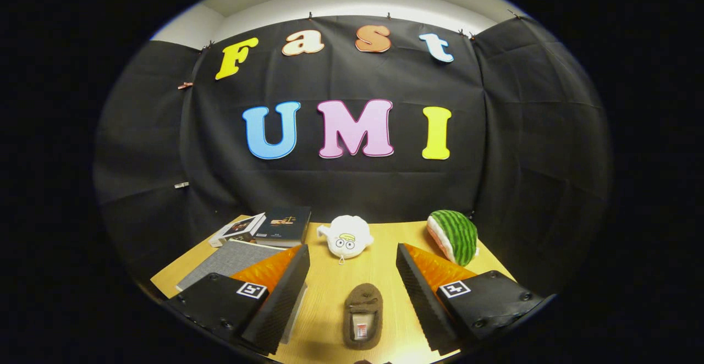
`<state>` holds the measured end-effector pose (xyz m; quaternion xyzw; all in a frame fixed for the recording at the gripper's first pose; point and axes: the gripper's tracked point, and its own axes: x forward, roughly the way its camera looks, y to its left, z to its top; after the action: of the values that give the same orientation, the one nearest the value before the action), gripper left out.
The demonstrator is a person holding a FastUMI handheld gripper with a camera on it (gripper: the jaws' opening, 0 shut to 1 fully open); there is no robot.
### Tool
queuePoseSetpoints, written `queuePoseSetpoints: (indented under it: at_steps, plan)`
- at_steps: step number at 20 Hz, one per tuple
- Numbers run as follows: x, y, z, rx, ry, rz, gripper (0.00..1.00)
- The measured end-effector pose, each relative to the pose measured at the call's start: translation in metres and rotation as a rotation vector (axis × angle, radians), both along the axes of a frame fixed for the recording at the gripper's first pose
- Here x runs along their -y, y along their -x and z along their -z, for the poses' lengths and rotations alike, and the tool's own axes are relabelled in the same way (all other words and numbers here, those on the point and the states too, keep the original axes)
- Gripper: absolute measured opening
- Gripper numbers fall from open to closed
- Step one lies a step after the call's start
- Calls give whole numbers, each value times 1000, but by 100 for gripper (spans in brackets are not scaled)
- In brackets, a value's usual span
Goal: Open the storage box then place both shoes into the box .Put the left shoe in first, then the right shoe, with the right side of both shoes facing outward in a uniform manner.
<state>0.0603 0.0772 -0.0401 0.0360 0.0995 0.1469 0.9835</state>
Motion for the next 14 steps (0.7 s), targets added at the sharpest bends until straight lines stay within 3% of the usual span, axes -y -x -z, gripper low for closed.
queuePoseSetpoints:
  at_steps: [9,14]
  plan:
    - [-63,10,74,-375,-138,-315,99]
    - [-91,36,101,-579,-278,-443,98]
